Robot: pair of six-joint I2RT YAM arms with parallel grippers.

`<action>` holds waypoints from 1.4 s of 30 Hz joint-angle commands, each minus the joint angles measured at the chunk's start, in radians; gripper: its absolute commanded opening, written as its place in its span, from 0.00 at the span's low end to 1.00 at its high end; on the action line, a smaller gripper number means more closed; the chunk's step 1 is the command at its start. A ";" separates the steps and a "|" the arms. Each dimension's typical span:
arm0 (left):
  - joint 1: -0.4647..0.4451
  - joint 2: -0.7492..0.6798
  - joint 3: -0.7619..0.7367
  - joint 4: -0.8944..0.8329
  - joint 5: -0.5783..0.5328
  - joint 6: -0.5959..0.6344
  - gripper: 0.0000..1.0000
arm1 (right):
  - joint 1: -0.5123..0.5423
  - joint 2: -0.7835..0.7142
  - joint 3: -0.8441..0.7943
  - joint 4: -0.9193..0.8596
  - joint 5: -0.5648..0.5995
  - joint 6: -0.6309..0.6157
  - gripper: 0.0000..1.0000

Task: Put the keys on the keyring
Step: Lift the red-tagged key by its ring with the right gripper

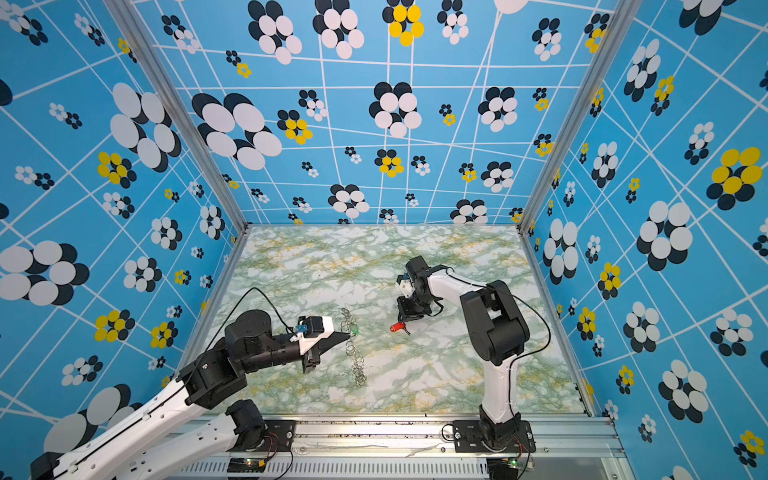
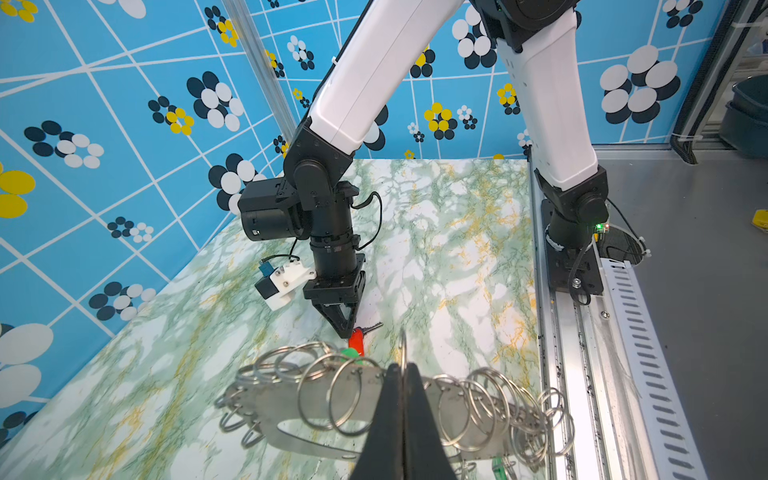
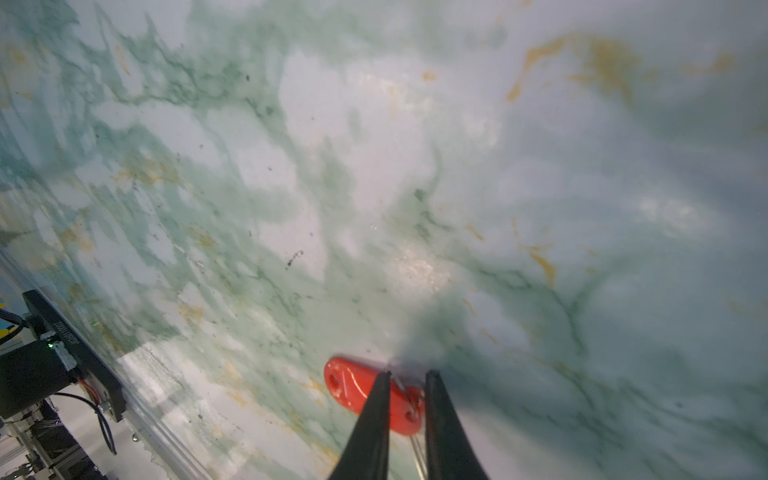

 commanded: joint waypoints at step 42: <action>-0.023 -0.004 0.070 -0.009 0.006 -0.020 0.00 | 0.113 -0.516 -0.524 0.209 -0.003 0.307 0.00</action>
